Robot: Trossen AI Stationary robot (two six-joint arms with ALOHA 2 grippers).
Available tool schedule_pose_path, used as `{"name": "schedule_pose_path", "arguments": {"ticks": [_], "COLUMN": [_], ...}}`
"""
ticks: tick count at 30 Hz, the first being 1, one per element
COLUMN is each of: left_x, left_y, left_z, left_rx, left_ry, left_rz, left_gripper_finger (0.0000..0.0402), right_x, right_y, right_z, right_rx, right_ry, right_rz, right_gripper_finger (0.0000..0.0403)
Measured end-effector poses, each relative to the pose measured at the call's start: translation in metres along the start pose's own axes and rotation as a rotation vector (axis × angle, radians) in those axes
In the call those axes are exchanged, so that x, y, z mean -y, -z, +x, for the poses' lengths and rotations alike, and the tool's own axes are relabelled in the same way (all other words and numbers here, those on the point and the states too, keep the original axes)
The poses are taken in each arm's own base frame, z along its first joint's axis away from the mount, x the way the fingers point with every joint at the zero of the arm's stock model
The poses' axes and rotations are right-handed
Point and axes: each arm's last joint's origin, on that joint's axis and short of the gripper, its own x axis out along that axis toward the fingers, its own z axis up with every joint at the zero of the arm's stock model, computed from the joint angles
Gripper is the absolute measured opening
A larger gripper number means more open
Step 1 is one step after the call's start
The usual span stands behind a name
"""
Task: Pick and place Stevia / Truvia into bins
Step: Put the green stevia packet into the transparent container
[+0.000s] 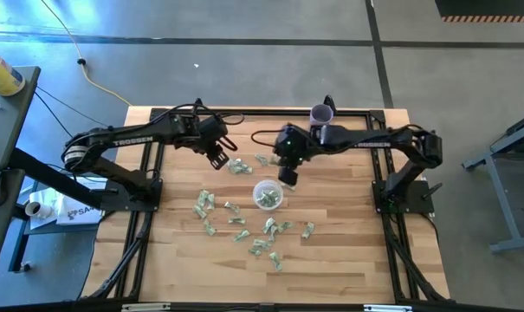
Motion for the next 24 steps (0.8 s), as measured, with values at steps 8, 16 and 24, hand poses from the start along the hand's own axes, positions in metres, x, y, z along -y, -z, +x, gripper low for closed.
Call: {"name": "schedule_pose_path", "arguments": {"ticks": [8, 16, 24], "left_x": [0.001, 0.003, 0.006], "left_y": [0.010, 0.031, 0.028], "left_z": [0.020, 0.044, 0.047], "left_rx": [0.005, -0.082, -0.038], "left_ry": [0.005, 0.084, 0.145], "left_rz": [0.046, 0.035, -0.007], "left_gripper_finger": [0.0177, 0.0177, 0.0177], "right_x": [-0.045, -0.078, -0.077], "right_y": [-0.008, 0.003, -0.003], "right_z": [0.016, 0.037, 0.024], "right_rx": [-0.069, -0.110, -0.141], "right_ry": [-0.141, -0.113, 0.018], "right_rz": [0.003, 0.070, 0.170], "right_gripper_finger": [0.0002, 0.0040, 0.0197]}}
